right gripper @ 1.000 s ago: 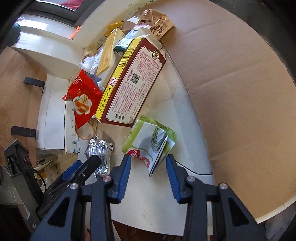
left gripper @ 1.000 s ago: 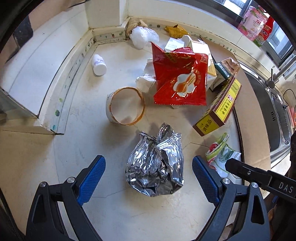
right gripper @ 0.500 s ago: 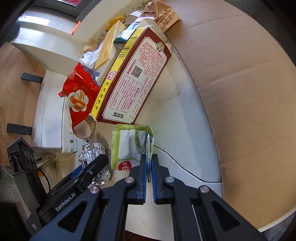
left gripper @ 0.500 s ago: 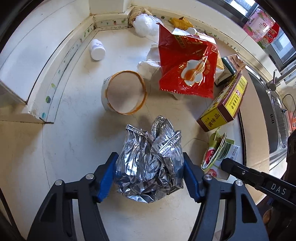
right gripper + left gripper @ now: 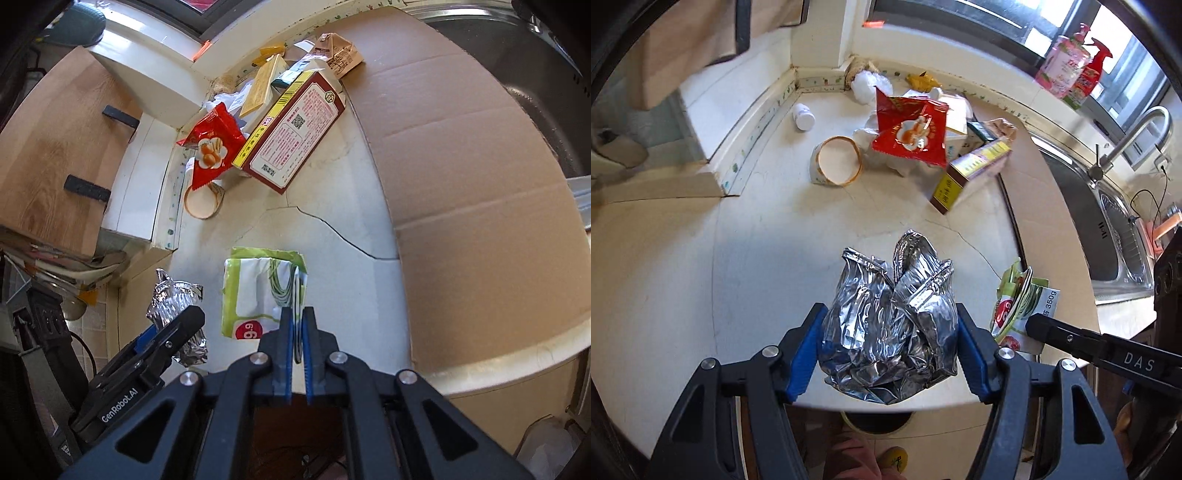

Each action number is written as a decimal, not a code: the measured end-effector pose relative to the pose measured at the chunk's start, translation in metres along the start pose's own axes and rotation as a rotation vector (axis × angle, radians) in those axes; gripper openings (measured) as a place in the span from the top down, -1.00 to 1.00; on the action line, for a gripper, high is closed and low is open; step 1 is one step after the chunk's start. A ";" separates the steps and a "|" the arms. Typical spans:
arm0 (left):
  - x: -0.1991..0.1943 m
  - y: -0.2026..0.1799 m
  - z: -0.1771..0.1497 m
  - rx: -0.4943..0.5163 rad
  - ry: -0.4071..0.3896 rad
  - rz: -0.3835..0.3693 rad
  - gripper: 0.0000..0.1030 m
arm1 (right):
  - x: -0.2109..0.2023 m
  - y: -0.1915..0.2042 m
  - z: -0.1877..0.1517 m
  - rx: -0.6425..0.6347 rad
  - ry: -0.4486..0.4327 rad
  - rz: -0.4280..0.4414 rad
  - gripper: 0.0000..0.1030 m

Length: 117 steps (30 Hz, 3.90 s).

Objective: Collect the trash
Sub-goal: 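Carry foil and wipes pack down to the black bin and release both, then raise both tools back up over the counter trash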

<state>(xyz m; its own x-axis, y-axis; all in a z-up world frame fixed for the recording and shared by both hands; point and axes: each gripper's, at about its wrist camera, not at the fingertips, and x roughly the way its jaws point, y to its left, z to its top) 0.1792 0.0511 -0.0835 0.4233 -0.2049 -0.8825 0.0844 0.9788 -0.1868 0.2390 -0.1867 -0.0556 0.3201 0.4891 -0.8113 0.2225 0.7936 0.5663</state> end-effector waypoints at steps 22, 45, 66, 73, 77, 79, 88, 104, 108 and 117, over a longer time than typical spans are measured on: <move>0.040 -0.055 -0.208 0.085 0.142 0.039 -0.26 | 0.002 -0.105 -0.170 -0.087 0.174 -0.110 0.91; 0.233 -0.010 -0.267 0.145 0.319 0.076 -0.82 | 0.240 -0.208 -0.198 -0.047 0.353 -0.222 0.78; 0.168 -0.001 -0.240 0.111 0.248 0.095 -0.83 | 0.202 -0.189 -0.197 -0.029 0.320 -0.230 0.05; 0.105 -0.024 -0.221 0.110 0.203 0.070 -0.83 | 0.137 -0.155 -0.196 -0.058 0.230 -0.217 0.00; 0.064 -0.042 -0.210 0.128 0.164 0.051 -0.83 | 0.099 -0.135 -0.193 -0.079 0.174 -0.214 -0.01; 0.039 -0.048 -0.203 0.121 0.135 0.040 -0.83 | 0.076 -0.123 -0.192 -0.091 0.140 -0.207 -0.03; -0.063 -0.051 -0.177 0.069 0.011 0.080 -0.83 | -0.024 -0.080 -0.193 -0.177 0.011 -0.188 -0.16; -0.154 -0.065 -0.135 0.155 -0.184 0.195 -0.83 | -0.117 -0.028 -0.169 -0.252 -0.119 -0.121 -0.16; -0.159 -0.060 -0.115 0.167 -0.218 0.219 -0.83 | -0.122 -0.019 -0.155 -0.242 -0.147 -0.127 -0.16; -0.135 -0.035 -0.050 0.192 -0.267 0.281 -0.83 | -0.116 0.003 -0.101 -0.199 -0.180 -0.139 -0.22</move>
<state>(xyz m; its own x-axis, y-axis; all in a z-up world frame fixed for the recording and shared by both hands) 0.0740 0.0442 0.0210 0.6703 0.0529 -0.7402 0.0885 0.9846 0.1505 0.1096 -0.2051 0.0256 0.4609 0.3126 -0.8306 0.0971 0.9125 0.3973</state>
